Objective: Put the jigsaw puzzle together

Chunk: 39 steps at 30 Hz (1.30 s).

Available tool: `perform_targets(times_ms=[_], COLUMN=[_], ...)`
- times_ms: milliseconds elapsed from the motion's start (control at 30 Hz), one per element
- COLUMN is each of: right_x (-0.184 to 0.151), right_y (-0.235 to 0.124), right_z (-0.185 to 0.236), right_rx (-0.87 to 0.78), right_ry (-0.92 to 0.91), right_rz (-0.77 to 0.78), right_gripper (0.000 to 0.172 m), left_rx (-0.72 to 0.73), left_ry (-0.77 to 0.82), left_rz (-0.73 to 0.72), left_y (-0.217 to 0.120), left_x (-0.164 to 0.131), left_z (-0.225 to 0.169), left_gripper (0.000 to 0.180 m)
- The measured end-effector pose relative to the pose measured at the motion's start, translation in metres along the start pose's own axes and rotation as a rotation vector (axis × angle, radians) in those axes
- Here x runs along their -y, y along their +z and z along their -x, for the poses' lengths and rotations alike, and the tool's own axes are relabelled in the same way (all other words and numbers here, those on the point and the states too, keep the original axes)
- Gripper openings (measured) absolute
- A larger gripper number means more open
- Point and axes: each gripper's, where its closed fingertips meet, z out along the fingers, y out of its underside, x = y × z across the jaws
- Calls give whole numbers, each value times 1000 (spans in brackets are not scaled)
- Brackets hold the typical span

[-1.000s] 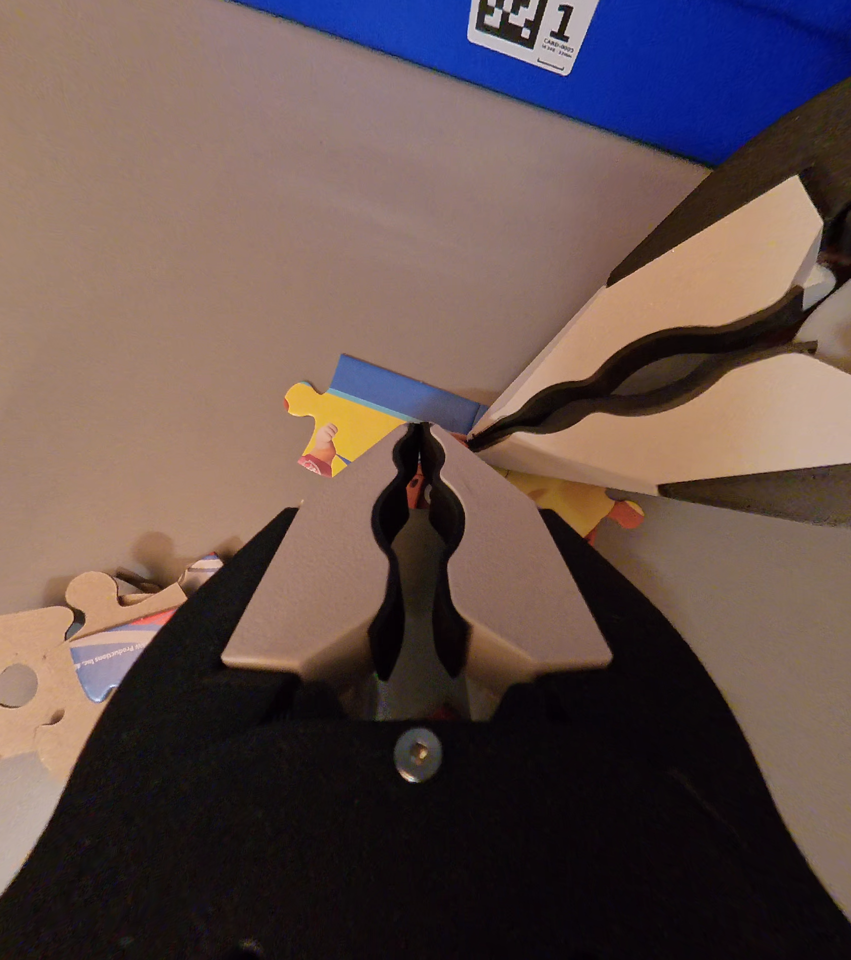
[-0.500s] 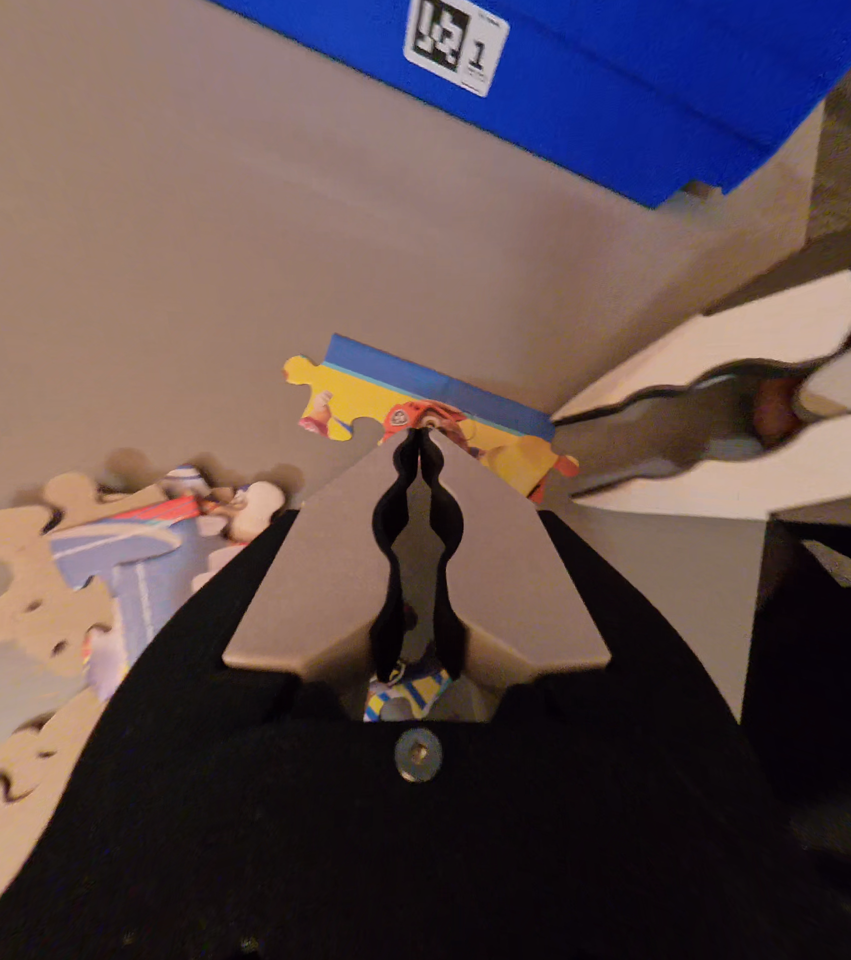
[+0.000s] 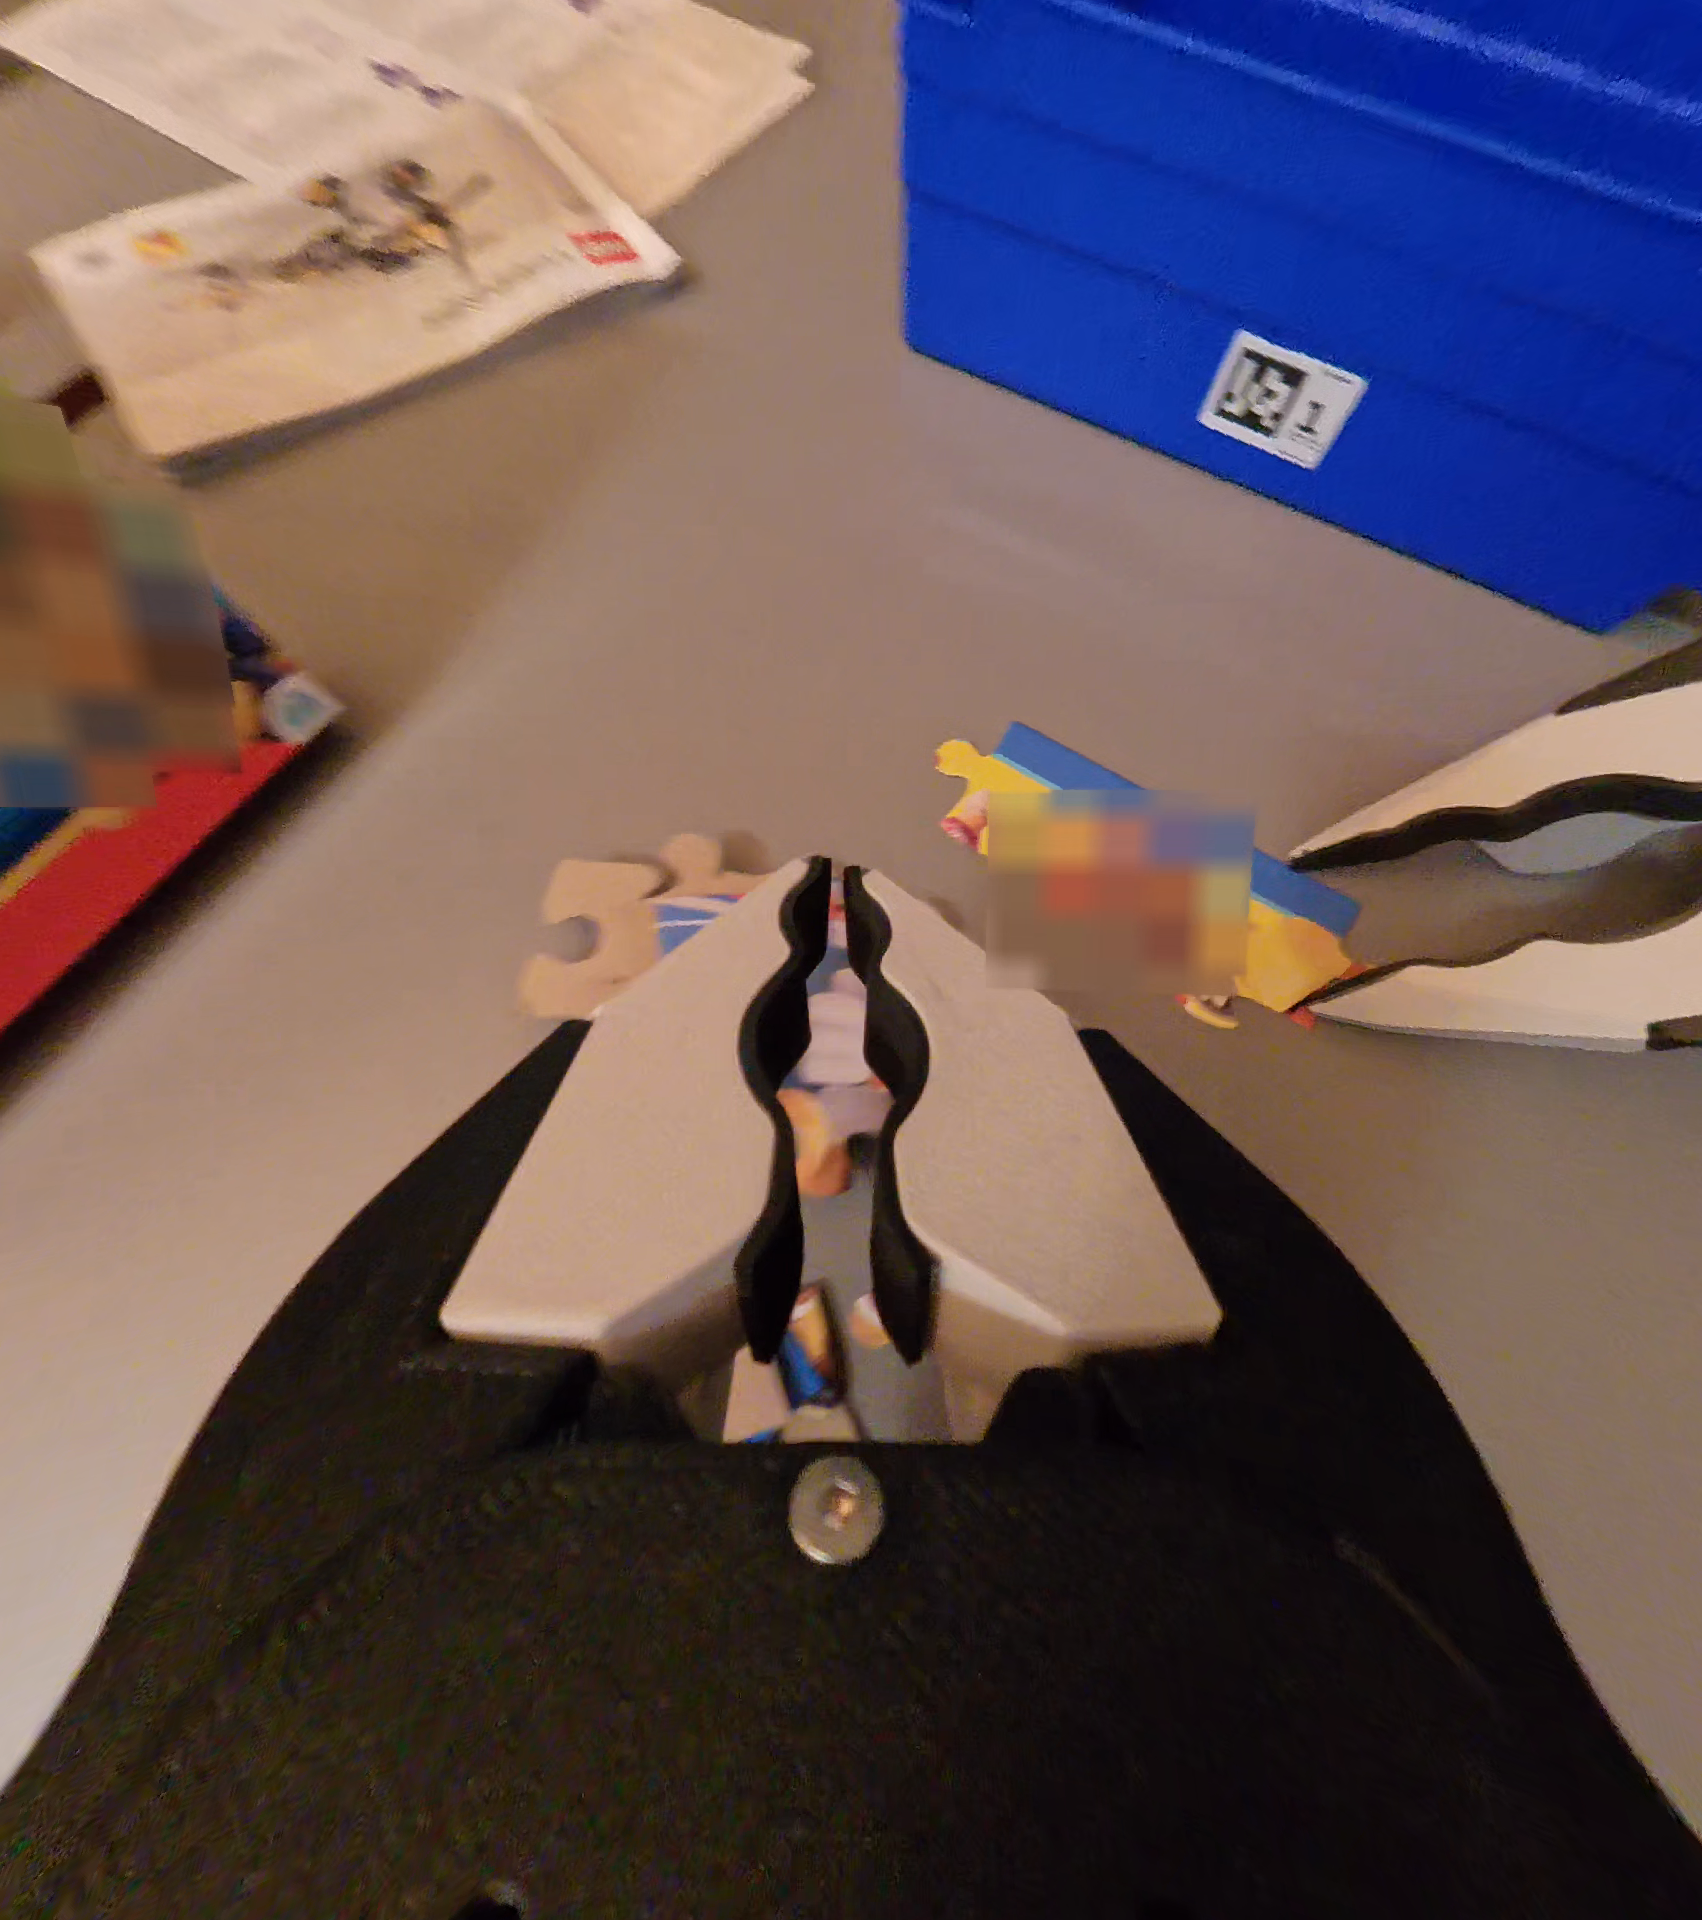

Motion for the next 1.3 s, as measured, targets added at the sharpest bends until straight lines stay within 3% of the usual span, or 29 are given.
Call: perform_targets(times_ms=[200, 467, 633, 833, 967, 1133, 1300], right_x=[15, 32, 69, 89, 81, 79, 100], right_y=[17, 19, 21, 54, 77, 83, 76], right_z=[-15, -29, 10, 33, 39, 42, 63], right_rx=[2, -15, 128, 128, 103, 18, 117], right_ry=[-14, -32, 25, 22, 29, -69, -56], right_rz=[6, -2, -155, -123, -12, 18, -61], right_gripper=[34, 38, 40, 55, 74, 64, 64], left_rx=[136, 63, 117, 120, 145, 176, 178], left_ry=[-26, -144, -121, -114, -86, -81, -103], left_rz=[-76, -101, -168, -236, -301, -335, -368], left_y=[-36, -52, -66, -72, -79, -83, -87], left_x=[-16, -30, -24, -22, -16, -18, -17], left_z=[54, 71, 80, 80, 80, 84, 88], left_gripper=[1, 5, 5, 5, 4, 4, 3])
